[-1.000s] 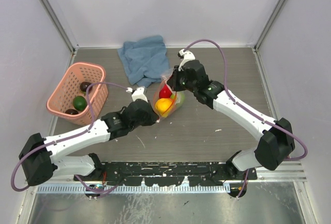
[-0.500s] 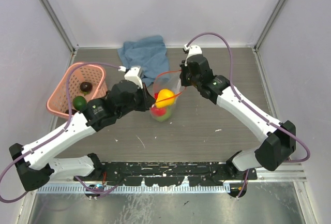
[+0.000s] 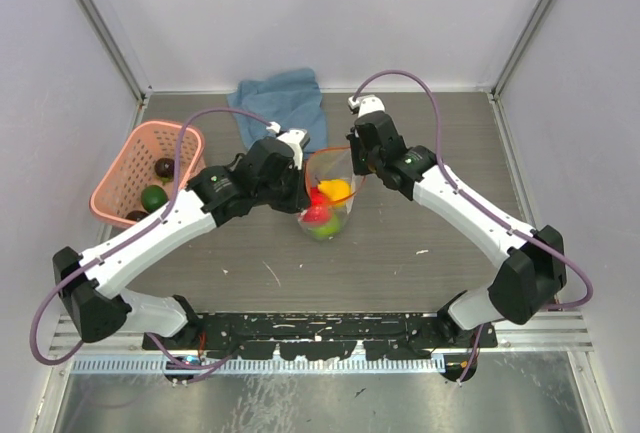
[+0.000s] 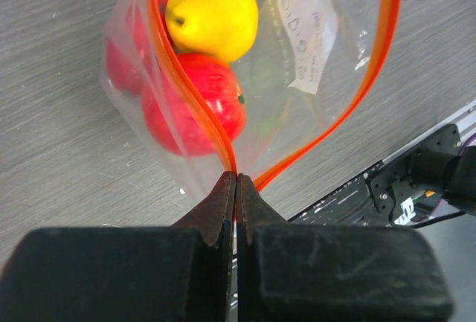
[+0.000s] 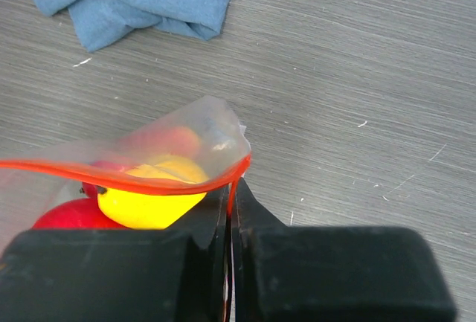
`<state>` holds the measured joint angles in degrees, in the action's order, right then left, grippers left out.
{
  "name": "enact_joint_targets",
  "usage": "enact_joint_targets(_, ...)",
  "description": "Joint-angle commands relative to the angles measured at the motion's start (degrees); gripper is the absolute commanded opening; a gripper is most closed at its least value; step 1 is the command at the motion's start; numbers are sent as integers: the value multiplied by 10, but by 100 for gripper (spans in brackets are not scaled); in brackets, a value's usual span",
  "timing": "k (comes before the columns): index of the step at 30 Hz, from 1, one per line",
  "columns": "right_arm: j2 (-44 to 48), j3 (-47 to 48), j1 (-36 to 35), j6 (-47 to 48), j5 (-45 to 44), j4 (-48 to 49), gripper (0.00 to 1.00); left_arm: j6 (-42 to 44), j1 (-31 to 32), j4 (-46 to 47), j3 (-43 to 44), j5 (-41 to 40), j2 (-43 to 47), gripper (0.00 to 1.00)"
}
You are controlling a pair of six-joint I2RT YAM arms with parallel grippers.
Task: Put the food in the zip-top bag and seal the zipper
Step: Adjust the zipper food storage bag at the center of the board.
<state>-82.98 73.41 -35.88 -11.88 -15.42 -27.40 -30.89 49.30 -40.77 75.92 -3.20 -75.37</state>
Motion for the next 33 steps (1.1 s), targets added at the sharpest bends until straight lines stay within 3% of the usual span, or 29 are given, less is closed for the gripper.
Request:
enact_joint_targets(1, -8, 39, 2, 23, -10, -6, 12, 21, -8, -7, 23, 25, -8, 0)
enact_joint_targets(9, -3, 58, 2, 9, 22, -32, 44, 20, -9, 7, 22, 31, -3, 0)
enact_joint_targets(14, -12, 60, 2, -18, 72, -61, 47, 13, -9, 30, 22, 41, -3, 0)
enact_joint_targets(18, -37, 59, 2, -12, 45, -91, 45, 15, -9, 29, 29, 43, -3, 0)
enact_joint_targets(23, -65, 82, 2, 17, -137, -141, 15, 23, -10, 7, 44, 21, 18, 0)
enact_joint_targets(25, -72, 97, 2, 25, -176, -154, 11, 24, -10, -3, 52, 15, 22, 0)
enact_joint_targets(27, -74, 115, 2, 27, -178, -159, 9, 26, -10, -11, 62, 21, 22, 0)
enact_joint_targets(33, -62, 127, -5, 29, -76, -138, 8, 34, -10, -13, 87, 28, 22, 0)
